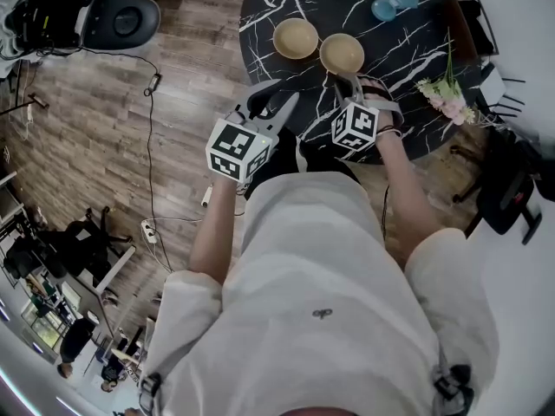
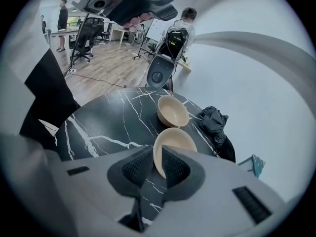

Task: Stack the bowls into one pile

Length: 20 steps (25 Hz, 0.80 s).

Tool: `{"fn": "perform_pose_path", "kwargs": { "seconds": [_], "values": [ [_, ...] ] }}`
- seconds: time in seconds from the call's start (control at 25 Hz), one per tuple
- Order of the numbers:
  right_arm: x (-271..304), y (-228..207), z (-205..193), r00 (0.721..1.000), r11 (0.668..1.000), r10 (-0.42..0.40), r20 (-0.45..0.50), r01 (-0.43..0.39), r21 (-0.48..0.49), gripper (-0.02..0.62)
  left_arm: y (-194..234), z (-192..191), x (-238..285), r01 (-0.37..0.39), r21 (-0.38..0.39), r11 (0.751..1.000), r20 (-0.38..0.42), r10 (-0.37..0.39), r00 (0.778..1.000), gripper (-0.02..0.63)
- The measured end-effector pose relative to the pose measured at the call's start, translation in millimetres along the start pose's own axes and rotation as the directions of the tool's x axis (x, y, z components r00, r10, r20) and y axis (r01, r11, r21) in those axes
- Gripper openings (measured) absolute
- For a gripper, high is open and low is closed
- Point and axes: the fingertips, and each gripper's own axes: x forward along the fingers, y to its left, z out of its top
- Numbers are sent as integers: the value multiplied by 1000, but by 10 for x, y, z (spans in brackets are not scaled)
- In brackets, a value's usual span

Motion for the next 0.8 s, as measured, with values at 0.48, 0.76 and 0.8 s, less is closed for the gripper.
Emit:
{"fn": "perform_pose_path", "kwargs": {
  "seconds": [0.48,0.76,0.8],
  "values": [
    [-134,-168,92,999,998,-50,15,49,42,57,53,-1,12,7,15,1000,-8,-7,1000,106],
    [-273,-342,161,993,979,-122,3,119,166,51,125,-102,141,68,50,996,-74,-64,995,107],
    [-293,-356,171,992,974,-129,-1,127,188,51,140,-121,166,80,50,996,-84,-75,994,107]
  ]
}}
